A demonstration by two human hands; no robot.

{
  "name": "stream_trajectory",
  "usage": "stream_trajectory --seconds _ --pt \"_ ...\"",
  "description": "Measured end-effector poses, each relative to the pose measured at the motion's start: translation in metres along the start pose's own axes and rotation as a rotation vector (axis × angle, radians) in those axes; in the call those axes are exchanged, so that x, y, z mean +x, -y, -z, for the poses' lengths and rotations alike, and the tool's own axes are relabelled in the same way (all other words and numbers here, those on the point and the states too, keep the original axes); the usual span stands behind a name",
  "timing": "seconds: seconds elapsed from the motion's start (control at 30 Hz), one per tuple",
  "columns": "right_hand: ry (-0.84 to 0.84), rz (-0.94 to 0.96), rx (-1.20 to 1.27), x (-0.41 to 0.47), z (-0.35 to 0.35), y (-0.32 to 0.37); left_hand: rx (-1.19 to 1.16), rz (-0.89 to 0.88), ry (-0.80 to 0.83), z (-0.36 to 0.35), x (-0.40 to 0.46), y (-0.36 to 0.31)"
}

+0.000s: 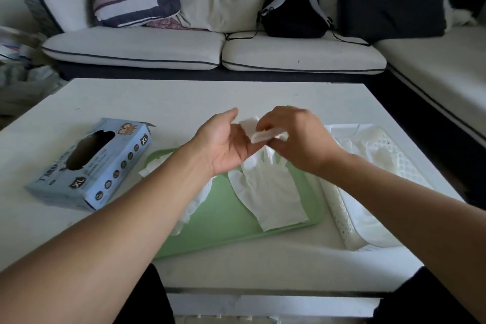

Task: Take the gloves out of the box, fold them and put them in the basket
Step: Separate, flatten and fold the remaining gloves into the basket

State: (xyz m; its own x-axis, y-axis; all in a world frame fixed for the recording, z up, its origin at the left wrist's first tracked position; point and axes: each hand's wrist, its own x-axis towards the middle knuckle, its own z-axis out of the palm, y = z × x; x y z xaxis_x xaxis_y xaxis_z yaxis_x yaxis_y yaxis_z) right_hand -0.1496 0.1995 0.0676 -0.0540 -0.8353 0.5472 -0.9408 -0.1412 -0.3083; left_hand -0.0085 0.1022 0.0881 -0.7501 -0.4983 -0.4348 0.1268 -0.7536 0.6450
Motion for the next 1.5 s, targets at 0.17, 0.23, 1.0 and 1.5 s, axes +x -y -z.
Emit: stream_trajectory --seconds 0.17,0.23,1.0,1.5 --pt "-0.014 -0.514 0.864 0.015 0.033 -0.011 0.640 -0.103 -0.319 0.004 0.003 -0.001" --pt "0.067 -0.657 1.062 0.014 0.045 -0.016 0.766 -0.310 -0.394 0.007 0.008 -0.003" --pt "0.212 -0.685 1.029 0.013 0.062 -0.020 1.031 -0.296 0.186 0.017 -0.007 -0.023" --pt "0.877 -0.751 0.818 0.001 0.066 -0.019 1.035 -0.115 0.210 0.004 -0.022 -0.007"
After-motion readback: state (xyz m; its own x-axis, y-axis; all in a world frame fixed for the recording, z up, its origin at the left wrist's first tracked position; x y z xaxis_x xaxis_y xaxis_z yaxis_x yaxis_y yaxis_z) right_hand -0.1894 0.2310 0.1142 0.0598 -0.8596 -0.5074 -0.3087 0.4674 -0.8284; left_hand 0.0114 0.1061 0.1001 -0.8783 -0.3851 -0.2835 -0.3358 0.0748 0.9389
